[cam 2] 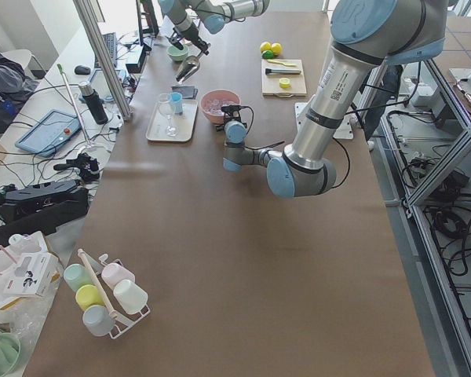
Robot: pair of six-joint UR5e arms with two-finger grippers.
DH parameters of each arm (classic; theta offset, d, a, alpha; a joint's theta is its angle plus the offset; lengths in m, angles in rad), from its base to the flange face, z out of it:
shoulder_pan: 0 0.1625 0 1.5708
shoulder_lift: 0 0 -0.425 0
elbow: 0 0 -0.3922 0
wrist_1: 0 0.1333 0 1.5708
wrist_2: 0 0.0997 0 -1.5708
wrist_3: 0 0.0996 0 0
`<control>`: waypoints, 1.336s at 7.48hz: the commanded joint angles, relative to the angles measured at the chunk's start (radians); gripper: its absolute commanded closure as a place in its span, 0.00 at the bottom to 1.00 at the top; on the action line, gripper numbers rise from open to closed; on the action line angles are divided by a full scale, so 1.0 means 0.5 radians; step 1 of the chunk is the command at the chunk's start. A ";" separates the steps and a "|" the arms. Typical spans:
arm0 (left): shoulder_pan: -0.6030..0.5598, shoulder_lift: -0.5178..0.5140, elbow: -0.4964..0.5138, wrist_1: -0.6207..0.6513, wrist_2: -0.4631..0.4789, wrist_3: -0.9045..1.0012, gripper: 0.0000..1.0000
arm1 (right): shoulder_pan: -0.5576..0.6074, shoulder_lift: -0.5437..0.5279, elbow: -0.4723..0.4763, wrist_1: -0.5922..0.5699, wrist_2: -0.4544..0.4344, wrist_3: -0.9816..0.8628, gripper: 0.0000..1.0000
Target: Put ice in cup with scoop
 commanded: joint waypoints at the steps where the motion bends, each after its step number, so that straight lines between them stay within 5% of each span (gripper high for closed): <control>1: 0.000 0.000 -0.003 0.000 0.000 0.000 0.01 | 0.039 -0.252 0.487 0.106 0.002 0.074 1.00; 3: 0.000 0.003 -0.009 0.000 -0.003 -0.003 0.01 | 0.075 -0.768 1.185 0.240 0.002 0.374 1.00; 4: -0.003 0.006 -0.012 0.003 -0.003 -0.006 0.01 | 0.127 -0.999 1.316 0.445 -0.001 0.554 1.00; 7: -0.006 0.046 -0.070 0.034 -0.003 -0.021 0.01 | 0.388 -1.215 1.213 0.581 -0.040 0.904 1.00; 8: -0.009 0.061 -0.101 0.061 -0.003 -0.021 0.01 | 0.437 -1.402 1.213 0.852 -0.050 0.982 1.00; 10: -0.073 0.129 -0.208 0.174 -0.094 -0.028 0.01 | 0.477 -1.599 1.243 1.017 0.136 1.395 1.00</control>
